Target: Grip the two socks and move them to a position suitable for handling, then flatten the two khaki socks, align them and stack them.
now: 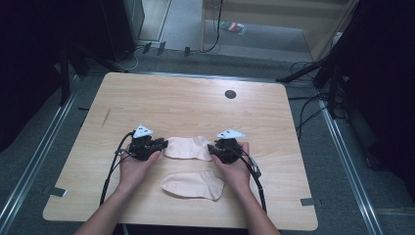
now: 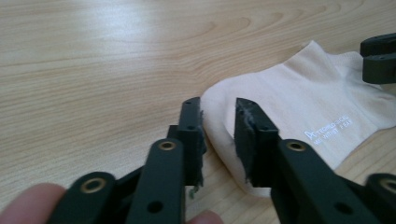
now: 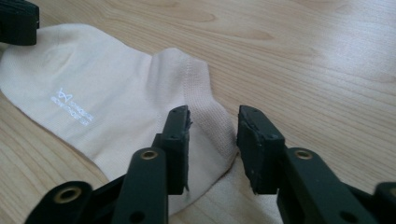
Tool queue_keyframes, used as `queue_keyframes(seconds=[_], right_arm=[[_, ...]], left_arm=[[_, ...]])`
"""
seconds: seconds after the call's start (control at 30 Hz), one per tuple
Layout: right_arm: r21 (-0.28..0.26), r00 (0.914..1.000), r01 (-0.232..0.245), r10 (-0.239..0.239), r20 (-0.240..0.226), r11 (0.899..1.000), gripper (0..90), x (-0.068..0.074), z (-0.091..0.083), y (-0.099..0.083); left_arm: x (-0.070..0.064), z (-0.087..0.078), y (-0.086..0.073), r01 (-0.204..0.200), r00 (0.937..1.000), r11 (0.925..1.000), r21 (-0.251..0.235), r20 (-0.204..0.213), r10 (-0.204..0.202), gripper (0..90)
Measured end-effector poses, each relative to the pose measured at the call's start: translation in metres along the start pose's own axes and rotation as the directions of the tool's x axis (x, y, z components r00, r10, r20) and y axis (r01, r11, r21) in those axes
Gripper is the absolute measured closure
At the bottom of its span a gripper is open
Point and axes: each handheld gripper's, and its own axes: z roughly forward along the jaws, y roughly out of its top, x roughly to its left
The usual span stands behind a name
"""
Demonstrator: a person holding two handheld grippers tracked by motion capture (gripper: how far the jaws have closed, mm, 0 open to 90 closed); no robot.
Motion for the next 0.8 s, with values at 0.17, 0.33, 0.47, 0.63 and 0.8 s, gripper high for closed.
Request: queue_keyframes(seconds=[0.17,0.33,0.47,0.63,0.8], right_arm=[[-0.002,1.0,0.008,-0.008,0.005,1.0,80.3,0.002,0.001,-0.001],[0.002,1.0,0.004,-0.005,0.008,1.0,87.8,0.002,0.0,-0.001],[-0.025,1.0,-0.007,0.007,0.004,1.0,88.5,0.003,-0.005,0.001],[-0.053,0.9997,-0.025,0.025,0.001,0.998,88.7,0.006,-0.016,0.006],[-0.061,0.9985,-0.054,0.054,-0.008,0.997,88.9,0.01,-0.026,0.007]], left_arm=[[0.0,-0.001,-0.002,-0.001,0.9998,0.9999,0.016,0.02,0.0,88.8],[0.0,-0.004,-0.003,-0.009,0.9995,1.0,-0.001,0.032,0.009,90.0],[0.0,-0.01,-0.003,-0.014,0.999,0.9998,-0.015,0.041,0.014,90.0],[-0.002,-0.021,0.0,-0.005,0.9977,0.9989,-0.046,0.067,0.008,90.0],[-0.008,-0.033,0.003,-0.021,0.9955,0.9974,-0.068,0.091,0.027,90.0]])
